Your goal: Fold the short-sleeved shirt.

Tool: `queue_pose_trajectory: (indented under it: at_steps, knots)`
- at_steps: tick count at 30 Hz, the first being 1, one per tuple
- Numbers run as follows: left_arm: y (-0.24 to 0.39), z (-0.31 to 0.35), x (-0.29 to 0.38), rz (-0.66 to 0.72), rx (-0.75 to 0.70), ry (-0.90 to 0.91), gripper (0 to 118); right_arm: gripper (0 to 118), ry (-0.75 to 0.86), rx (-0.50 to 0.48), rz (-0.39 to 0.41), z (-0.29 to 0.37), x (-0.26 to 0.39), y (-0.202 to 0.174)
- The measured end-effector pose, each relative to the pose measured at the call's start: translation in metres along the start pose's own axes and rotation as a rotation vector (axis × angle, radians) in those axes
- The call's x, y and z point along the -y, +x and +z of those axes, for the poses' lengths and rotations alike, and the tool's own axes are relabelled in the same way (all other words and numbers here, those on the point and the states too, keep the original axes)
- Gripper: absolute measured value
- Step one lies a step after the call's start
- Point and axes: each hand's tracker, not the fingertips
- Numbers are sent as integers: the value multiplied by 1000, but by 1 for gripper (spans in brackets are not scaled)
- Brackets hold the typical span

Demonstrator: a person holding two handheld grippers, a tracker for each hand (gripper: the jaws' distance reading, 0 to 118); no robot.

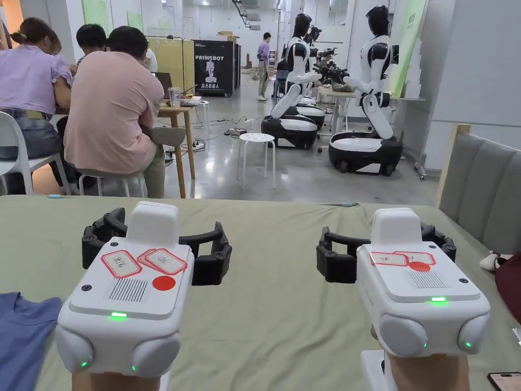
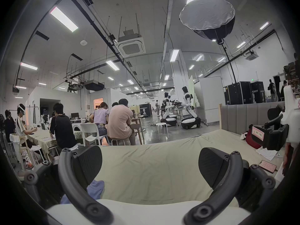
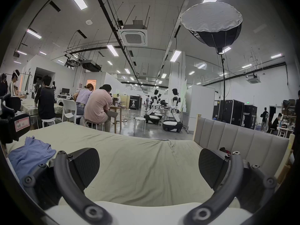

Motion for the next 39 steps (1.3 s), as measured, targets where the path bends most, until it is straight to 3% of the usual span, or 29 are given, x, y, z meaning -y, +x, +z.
queue_pose_trajectory:
  at_steps: [39]
  knots:
    - [2, 8, 0, 16, -1, -16, 118, 118, -24, 13, -18, 10, 7, 5]
